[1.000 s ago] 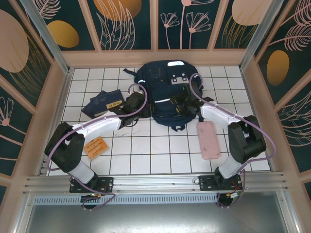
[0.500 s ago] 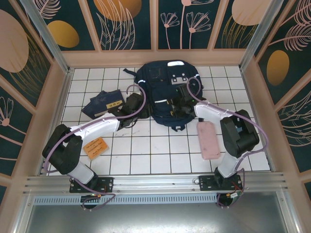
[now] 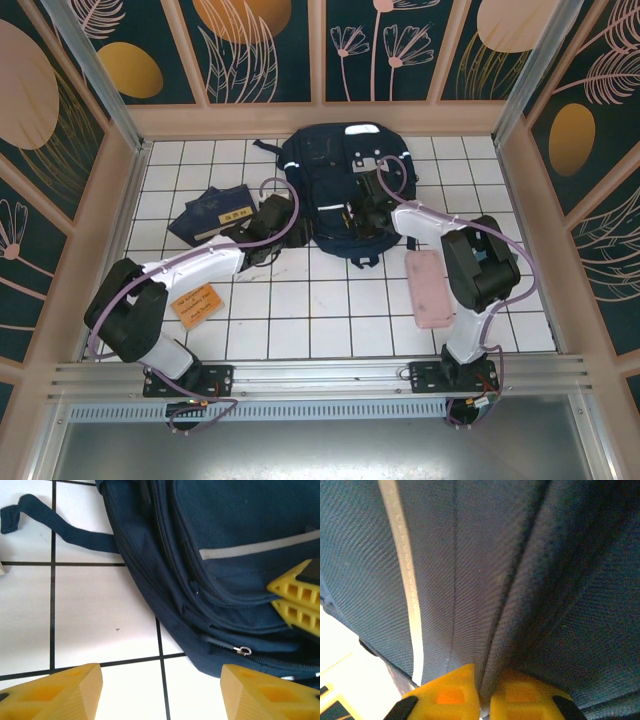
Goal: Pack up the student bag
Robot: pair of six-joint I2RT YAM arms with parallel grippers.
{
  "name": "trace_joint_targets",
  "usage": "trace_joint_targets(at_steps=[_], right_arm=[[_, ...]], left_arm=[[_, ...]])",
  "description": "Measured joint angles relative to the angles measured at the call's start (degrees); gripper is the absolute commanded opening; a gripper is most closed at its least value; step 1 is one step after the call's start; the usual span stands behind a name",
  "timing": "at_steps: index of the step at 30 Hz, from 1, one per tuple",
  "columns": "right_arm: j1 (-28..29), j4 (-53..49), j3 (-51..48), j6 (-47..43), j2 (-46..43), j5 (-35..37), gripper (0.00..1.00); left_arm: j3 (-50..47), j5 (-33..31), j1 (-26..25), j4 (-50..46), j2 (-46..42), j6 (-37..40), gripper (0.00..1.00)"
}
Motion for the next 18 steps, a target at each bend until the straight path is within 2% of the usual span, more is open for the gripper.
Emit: trace_joint_targets(at_steps=[3,10,18], right_arm=[[0.0,0.0,0.0,-2.5,-2.6,0.7,0.01],[-0.7,0.6,0.0,-9.0,-10.1,1.1,0.00],[-1.3,1.0,0.6,-12.9,-10.8,-0.9,0.00]], left_arm=[[-0.7,1.7,0.0,0.6,-0.5,1.2,0.65],[-1.5,7.6,0.0,5.7,-1.7,4.8,0.67],[-2.5,15.6,0.0,14.0,-0.1,6.6,0.65]])
